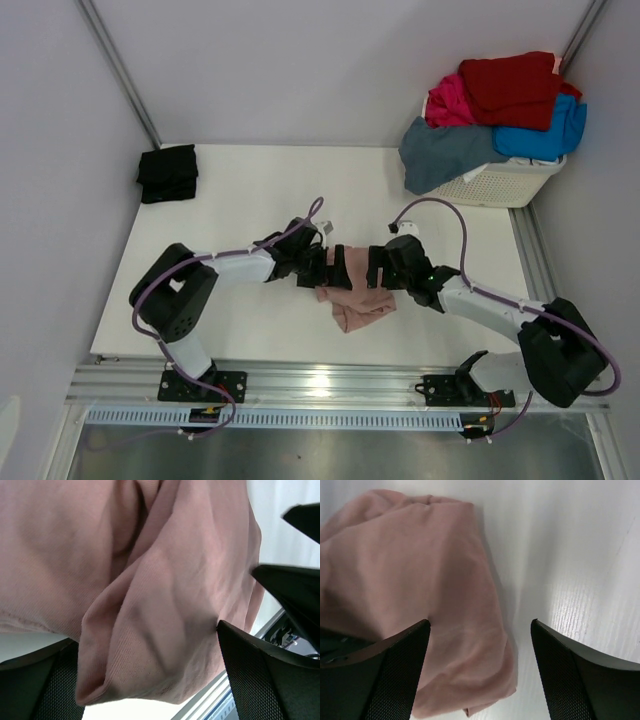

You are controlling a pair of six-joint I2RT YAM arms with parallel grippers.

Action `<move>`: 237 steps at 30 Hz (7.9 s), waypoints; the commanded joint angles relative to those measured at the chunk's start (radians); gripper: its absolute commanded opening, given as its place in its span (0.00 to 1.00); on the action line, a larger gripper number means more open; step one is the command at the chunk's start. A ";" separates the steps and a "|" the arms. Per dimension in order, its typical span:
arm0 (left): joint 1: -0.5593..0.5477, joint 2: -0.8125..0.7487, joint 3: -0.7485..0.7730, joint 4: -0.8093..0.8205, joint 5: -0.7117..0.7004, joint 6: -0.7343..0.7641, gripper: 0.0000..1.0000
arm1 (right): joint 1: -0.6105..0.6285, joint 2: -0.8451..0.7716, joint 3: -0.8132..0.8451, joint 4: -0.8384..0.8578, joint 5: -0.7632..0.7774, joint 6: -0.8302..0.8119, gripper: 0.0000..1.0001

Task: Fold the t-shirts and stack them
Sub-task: Put the neatly folded tshirt into the corner of the board with the left arm

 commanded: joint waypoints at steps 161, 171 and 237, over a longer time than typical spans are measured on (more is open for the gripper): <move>-0.167 -0.802 -0.558 -0.075 -0.662 -0.485 0.99 | -0.017 -0.282 -0.024 0.052 -0.078 -0.012 0.99; -0.167 -0.630 -0.550 0.006 -0.633 -0.557 0.99 | -0.017 -0.283 -0.029 0.051 -0.078 -0.013 1.00; -0.181 0.060 -0.216 0.224 -0.162 -0.345 0.96 | -0.162 0.117 -0.093 0.080 0.050 0.206 0.00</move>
